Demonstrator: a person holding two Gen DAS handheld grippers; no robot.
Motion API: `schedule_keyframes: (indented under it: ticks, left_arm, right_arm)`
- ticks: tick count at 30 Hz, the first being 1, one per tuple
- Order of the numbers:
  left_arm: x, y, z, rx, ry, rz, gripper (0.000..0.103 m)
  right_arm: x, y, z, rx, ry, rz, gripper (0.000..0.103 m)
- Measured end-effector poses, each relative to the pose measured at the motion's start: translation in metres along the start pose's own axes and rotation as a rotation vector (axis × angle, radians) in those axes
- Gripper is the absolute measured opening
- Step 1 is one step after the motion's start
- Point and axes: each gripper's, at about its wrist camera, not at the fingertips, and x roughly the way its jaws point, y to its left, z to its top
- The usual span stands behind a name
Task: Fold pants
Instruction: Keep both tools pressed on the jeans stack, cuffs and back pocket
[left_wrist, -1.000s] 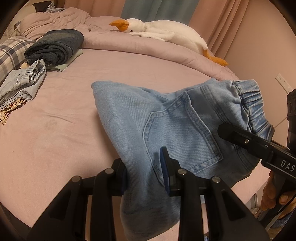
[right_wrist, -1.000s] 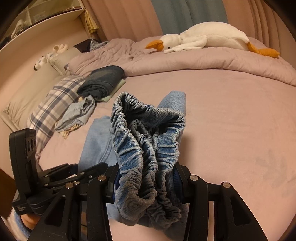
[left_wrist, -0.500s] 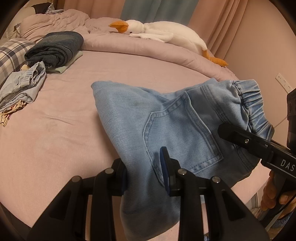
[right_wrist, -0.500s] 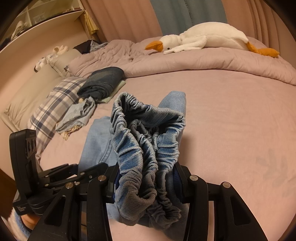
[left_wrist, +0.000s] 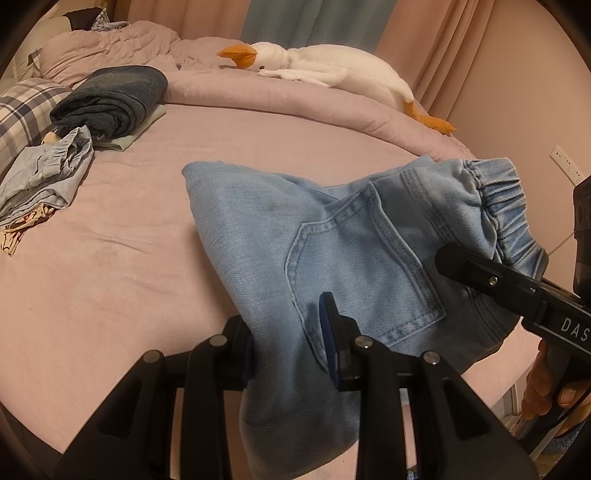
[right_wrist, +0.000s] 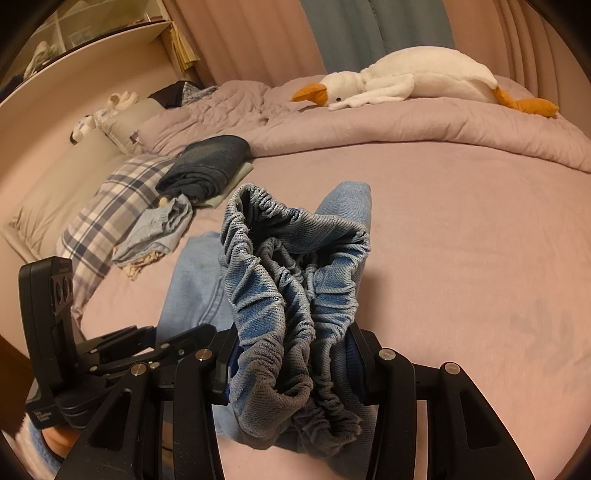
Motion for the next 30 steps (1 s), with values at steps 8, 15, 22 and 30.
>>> schedule_keyframes:
  ticks: [8, 15, 22, 30]
  left_arm:
    - [0.0000, 0.0002, -0.0002, 0.002, -0.003, 0.001, 0.028]
    - [0.0003, 0.0035, 0.0042, 0.006, -0.009, 0.002, 0.028]
    - [0.0006, 0.0042, 0.0050, 0.008, -0.010, 0.002, 0.028]
    - [-0.0001, 0.0086, 0.0058, 0.004, -0.012, 0.005, 0.028]
  right_arm:
    - [-0.0004, 0.0017, 0.0003, 0.002, -0.007, 0.001, 0.048]
    - [-0.0003, 0.0024, 0.0010, 0.001, -0.010, 0.001, 0.048]
    - [-0.0003, 0.0035, 0.0010, 0.002, -0.009, 0.000, 0.048]
    - [0.0020, 0.0044, 0.0043, -0.002, -0.006, 0.002, 0.048]
